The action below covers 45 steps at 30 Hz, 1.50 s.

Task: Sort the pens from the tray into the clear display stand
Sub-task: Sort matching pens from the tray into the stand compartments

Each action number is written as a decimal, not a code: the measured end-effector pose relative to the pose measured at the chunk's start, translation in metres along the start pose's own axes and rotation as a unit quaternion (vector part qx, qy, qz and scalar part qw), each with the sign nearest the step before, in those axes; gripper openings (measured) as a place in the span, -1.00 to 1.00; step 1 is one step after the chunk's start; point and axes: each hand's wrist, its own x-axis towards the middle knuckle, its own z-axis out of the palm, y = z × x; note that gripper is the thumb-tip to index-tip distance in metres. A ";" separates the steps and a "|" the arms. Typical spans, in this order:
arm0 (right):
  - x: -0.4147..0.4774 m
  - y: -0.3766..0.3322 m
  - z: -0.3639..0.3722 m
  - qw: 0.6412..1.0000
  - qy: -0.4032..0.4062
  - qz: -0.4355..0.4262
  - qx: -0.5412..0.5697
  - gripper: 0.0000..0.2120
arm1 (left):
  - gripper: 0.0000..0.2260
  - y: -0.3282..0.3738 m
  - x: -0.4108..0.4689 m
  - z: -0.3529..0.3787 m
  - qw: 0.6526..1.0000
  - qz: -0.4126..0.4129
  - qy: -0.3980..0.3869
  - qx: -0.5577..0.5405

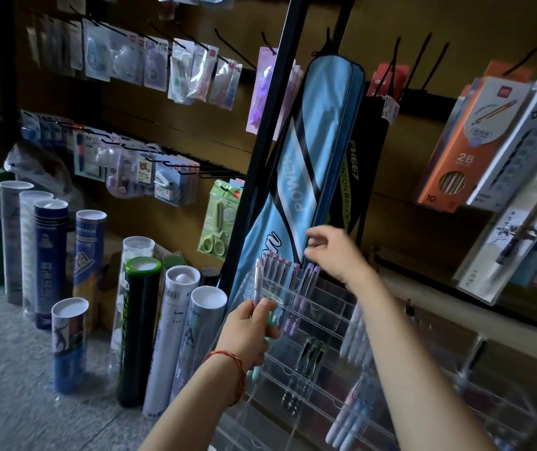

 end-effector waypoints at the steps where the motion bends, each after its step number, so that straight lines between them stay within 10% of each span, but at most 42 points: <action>1: -0.003 -0.006 -0.011 0.999 0.018 -0.014 0.026 -0.70 | -0.82 0.001 0.001 0.001 1.000 0.010 -0.006 0.000; 7: -0.040 -0.026 -0.022 0.958 -0.227 -0.026 0.174 -0.82 | -0.72 0.010 -0.001 0.020 0.997 0.065 -0.034 0.009; 25: -0.040 -0.009 -0.014 0.913 -0.276 -0.010 0.301 -0.72 | -0.71 0.009 0.004 0.018 0.997 0.078 -0.022 0.019; 29: -0.038 -0.007 -0.007 0.929 -0.201 -0.015 0.309 -0.86 | -0.78 0.008 0.008 0.021 0.997 0.071 -0.015 0.013; 35: -0.011 -0.007 -0.012 0.919 0.250 -0.061 0.299 -0.95 | -0.57 -0.013 0.021 0.008 0.946 0.106 0.054 0.301; 45: 0.026 0.000 0.002 0.975 0.175 -0.109 0.080 -0.87 | -0.52 -0.028 0.023 0.005 0.875 0.079 -0.008 0.477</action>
